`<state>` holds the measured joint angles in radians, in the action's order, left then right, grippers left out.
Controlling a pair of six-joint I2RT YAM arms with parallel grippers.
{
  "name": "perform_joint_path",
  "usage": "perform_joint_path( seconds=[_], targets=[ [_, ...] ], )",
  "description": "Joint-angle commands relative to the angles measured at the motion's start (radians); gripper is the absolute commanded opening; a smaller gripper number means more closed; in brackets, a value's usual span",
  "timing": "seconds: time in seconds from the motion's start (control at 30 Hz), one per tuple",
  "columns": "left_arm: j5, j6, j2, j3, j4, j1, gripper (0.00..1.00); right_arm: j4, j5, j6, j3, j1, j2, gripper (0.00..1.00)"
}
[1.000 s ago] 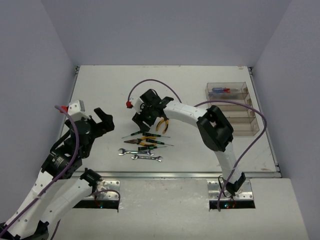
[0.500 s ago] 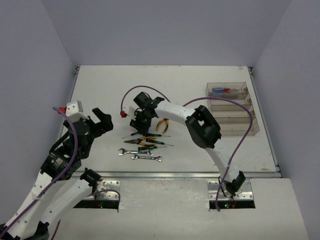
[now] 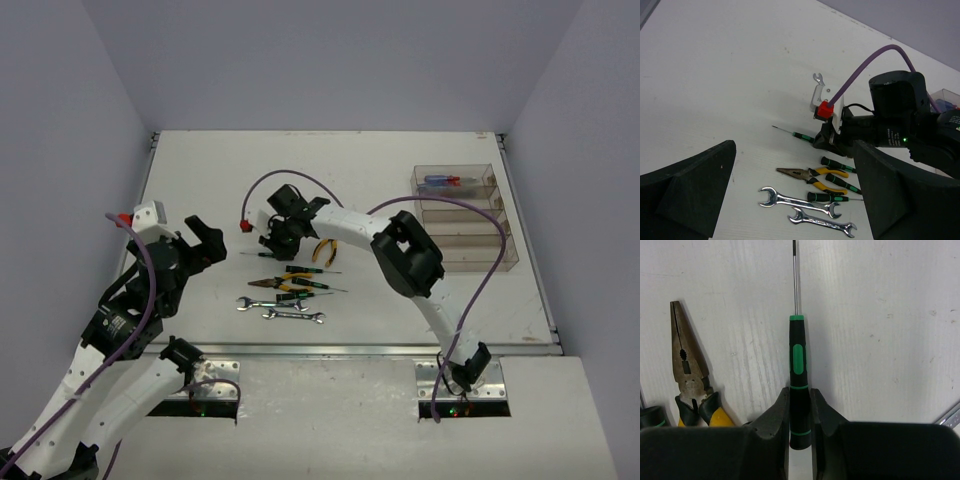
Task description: Sort the tools into containers
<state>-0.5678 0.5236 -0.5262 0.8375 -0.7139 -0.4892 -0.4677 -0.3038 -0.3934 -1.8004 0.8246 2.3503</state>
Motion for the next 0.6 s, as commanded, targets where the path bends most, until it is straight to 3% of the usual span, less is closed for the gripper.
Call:
perform_joint_path(
  seconds=[0.0,0.17,0.3,0.47,0.57],
  targets=[
    [-0.001,-0.013,0.001,0.003,0.045,0.011,1.0,0.128,-0.014,0.065,0.043,0.001,-0.144,0.0],
    [-0.004,-0.01,0.014,0.003,0.044,0.011,1.0,0.132,0.009,0.225,0.063,-0.081,-0.303,0.0],
    [-0.005,-0.009,0.019,0.003,0.044,0.011,1.0,0.134,0.113,0.46,0.126,-0.267,-0.43,0.0],
    [0.005,-0.015,0.024,0.001,0.05,0.011,1.0,0.152,0.485,1.082,0.361,-0.619,-0.629,0.0],
    [0.011,-0.017,0.022,0.0,0.051,0.011,1.0,0.206,0.676,1.328,0.535,-0.727,-0.749,0.0]
  ],
)
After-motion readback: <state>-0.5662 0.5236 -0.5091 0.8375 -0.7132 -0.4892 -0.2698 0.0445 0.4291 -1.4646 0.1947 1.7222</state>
